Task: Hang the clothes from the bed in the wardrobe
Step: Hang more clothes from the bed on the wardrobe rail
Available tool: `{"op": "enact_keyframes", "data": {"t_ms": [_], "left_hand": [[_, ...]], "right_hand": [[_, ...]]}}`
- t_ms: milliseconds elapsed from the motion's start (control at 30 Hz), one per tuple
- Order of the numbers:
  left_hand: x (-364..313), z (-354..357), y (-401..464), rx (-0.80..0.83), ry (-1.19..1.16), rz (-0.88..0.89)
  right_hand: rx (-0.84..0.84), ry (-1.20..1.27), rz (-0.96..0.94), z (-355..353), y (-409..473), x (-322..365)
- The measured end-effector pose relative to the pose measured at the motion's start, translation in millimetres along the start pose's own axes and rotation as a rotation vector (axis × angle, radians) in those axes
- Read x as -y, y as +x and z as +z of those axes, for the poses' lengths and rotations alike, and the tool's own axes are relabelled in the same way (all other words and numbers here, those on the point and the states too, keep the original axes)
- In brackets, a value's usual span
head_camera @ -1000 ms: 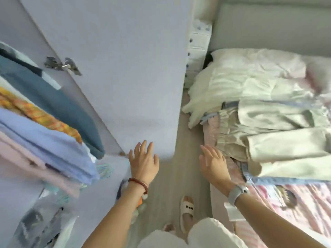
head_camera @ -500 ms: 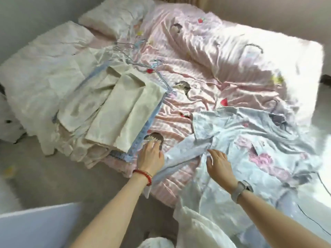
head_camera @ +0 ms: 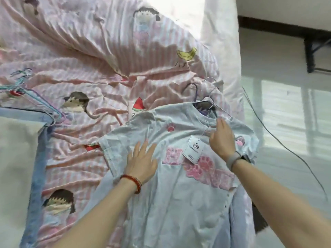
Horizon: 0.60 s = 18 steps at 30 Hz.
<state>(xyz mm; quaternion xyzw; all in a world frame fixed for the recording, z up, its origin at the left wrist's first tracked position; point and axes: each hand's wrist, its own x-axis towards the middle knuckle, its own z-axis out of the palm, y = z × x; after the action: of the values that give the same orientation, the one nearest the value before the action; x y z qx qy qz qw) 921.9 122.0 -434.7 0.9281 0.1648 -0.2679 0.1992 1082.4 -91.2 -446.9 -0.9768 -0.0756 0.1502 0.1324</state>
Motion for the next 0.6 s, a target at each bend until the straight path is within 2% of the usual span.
{"op": "enact_keyframes", "data": {"t_ms": [100, 200, 300, 367, 400, 467, 567, 600], "left_hand": [[-2.3, 19.5, 18.0, 0.115, 0.044, -0.011], [1.9, 33.7, 24.8, 0.145, 0.094, -0.003], [6.7, 34.8, 28.5, 0.170, 0.084, 0.005], [6.8, 29.3, 30.6, 0.158, 0.040, 0.004], [5.2, 24.9, 30.8, 0.107, 0.009, 0.005], [-3.3, 12.0, 29.9, -0.101, -0.060, 0.031], [-21.5, -8.4, 35.3, -0.492, -0.045, 0.187], [-28.5, -16.1, 39.5, -0.575, -0.010, 0.237]], "right_hand": [[0.015, -0.036, 0.087, 2.0, 41.8, -20.9], [0.026, -0.073, 0.133, 7.9, 63.6, -36.0], [-0.151, -0.078, 0.124, 11.4, 69.0, -40.8], [-0.277, 0.037, 0.132, 10.5, 64.0, -39.6], [-0.328, 0.113, 0.118, 9.8, 58.3, -38.5], [-0.403, 0.243, 0.052, 8.2, 41.1, -36.4], [-0.424, 0.316, -0.056, 3.8, 11.8, -36.8], [-0.418, 0.325, -0.087, 1.0, 4.1, -36.5]]}}
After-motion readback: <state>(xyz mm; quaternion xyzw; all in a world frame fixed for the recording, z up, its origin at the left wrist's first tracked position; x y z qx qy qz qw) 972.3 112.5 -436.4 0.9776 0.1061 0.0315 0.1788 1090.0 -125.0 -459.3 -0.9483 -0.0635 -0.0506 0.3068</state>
